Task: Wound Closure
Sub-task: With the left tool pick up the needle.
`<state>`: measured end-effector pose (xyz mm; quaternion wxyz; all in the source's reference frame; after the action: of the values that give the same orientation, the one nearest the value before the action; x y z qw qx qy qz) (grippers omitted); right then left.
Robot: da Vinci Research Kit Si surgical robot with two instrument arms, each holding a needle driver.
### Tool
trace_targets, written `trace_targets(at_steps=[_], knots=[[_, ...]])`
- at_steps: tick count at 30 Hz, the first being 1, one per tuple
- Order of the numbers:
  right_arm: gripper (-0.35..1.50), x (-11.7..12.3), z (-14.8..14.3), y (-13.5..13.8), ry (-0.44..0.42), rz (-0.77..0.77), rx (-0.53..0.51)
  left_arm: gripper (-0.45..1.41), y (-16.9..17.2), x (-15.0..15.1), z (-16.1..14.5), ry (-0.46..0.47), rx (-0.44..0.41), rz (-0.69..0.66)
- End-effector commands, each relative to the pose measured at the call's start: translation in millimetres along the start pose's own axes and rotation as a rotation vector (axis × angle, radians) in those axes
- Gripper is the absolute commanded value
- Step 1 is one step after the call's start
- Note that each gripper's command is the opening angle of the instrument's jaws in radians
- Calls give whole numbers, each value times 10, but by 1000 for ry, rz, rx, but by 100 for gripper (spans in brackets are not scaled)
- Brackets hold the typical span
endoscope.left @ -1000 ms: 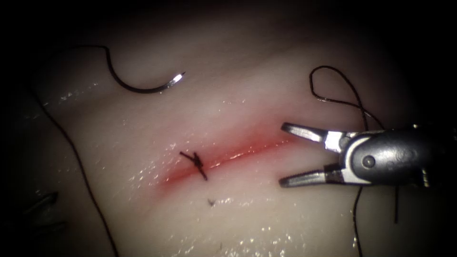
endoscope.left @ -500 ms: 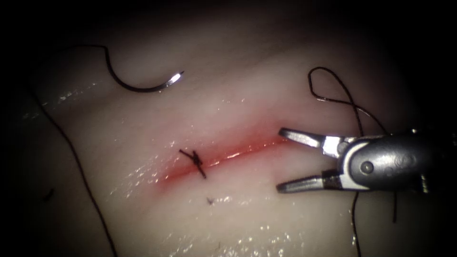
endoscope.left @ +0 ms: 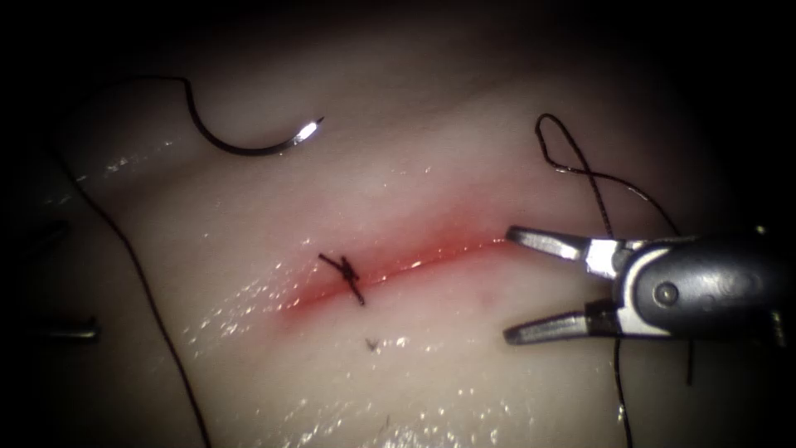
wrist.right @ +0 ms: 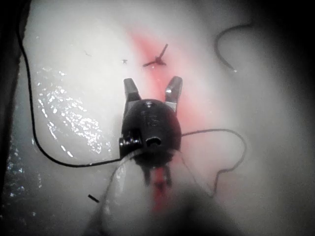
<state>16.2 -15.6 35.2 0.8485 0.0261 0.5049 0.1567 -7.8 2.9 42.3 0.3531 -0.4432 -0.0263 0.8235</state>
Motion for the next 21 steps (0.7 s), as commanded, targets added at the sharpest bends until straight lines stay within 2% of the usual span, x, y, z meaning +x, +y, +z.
trace_targets(at_steps=[1, 5, 9, 12, 16, 21], knots=[[106, 1, -3, 3, -3, 5, -3, 53, -1, 3, 16, -11, 17, 16], [108, -3, -29, 9, -21, 16, -11, 49, -15, 26, 49, -58, 97, 72], [118, -2, -52, 10, -41, 48, -24, 49, -26, 30, 80, -89, 111, 106], [121, 6, -66, 7, -59, 64, -40, 46, -32, 22, 100, -140, 88, 130], [125, 23, -74, 3, -68, 86, -39, 44, -36, 0, 123, -256, 44, 167], [125, 47, -72, -6, -49, 95, -18, 36, -43, -18, 148, -313, 19, 159]])
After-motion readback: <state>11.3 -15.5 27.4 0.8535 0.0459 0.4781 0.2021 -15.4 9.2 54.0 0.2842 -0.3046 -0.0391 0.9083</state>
